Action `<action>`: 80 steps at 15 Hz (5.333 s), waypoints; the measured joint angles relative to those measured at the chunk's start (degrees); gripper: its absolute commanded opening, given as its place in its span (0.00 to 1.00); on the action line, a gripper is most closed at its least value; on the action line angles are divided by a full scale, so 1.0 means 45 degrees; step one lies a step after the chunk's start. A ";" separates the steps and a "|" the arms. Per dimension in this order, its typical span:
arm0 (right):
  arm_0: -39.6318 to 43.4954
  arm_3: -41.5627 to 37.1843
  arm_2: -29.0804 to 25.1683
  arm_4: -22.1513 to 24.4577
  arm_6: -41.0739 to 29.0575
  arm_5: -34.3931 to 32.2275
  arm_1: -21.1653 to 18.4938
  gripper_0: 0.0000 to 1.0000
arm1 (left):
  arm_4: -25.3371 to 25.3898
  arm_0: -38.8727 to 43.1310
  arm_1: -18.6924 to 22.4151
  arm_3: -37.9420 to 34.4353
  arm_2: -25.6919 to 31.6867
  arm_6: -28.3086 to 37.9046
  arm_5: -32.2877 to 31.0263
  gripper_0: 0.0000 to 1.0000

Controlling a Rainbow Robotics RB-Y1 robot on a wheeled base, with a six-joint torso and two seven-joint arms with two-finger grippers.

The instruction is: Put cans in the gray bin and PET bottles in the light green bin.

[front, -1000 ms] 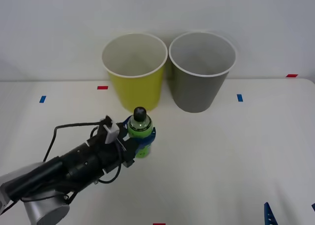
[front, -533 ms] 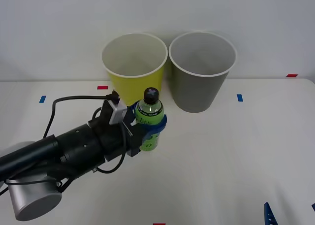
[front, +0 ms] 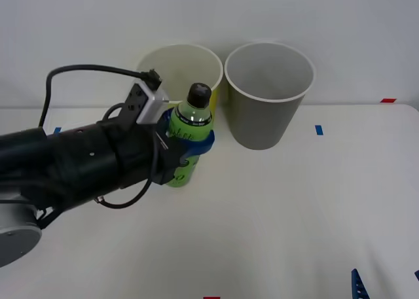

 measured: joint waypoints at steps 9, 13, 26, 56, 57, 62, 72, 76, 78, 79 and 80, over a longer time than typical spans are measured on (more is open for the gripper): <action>0.0000 0.0000 0.0000 0.0000 -0.0001 0.0000 0.0000 1.00 | 0.2746 -0.0026 -0.2600 -0.0514 0.5744 -0.0100 0.2484 0.00; 0.0000 0.0000 0.0000 0.0000 -0.0001 0.0000 0.0000 1.00 | 0.2795 -0.0428 -0.3313 0.0082 0.6619 0.0017 0.2486 0.00; 0.0000 0.0000 0.0000 0.0000 0.0000 0.0000 0.0000 1.00 | 0.0961 -0.3734 -0.3123 0.3570 0.4714 -0.0183 0.1167 0.00; 0.0000 0.0000 0.0000 0.0000 0.0001 0.0000 0.0000 1.00 | -0.0099 -0.5682 -0.2660 0.8660 -0.0063 -0.0220 -0.4920 0.00; 0.0000 0.0000 0.0000 0.0000 0.0000 0.0000 0.0000 1.00 | -0.0108 -0.5682 -0.2652 0.8661 -0.0070 -0.0200 -0.4917 0.00; 0.0000 0.0000 0.0000 0.0000 0.0000 0.0000 0.0000 1.00 | -0.0129 -0.5682 -0.2616 0.8665 -0.0072 -0.0119 -0.4910 0.00; 0.0000 0.0000 0.0000 0.0000 -0.0001 0.0000 0.0000 1.00 | -0.0135 -0.5849 -0.2579 0.8663 -0.0150 0.0039 -0.4909 1.00; 0.0000 0.0000 0.0000 0.0000 0.0000 0.0000 0.0000 1.00 | -0.0170 -0.5916 -0.2576 0.8657 -0.0144 0.0036 -0.4911 1.00; 0.0000 0.0000 0.0000 0.0000 -0.0001 0.0000 0.0000 1.00 | -0.0187 -0.5917 -0.2576 0.8658 -0.0149 0.0035 -0.4910 1.00; 0.0000 0.0000 0.0000 0.0000 0.0000 0.0000 0.0000 1.00 | -0.0191 -0.5917 -0.2576 0.8658 -0.0149 0.0038 -0.4911 1.00; 0.0000 0.0000 0.0000 0.0000 0.0000 0.0000 0.0000 1.00 | -0.0188 -0.5917 -0.2571 0.8657 -0.0150 0.0039 -0.4910 1.00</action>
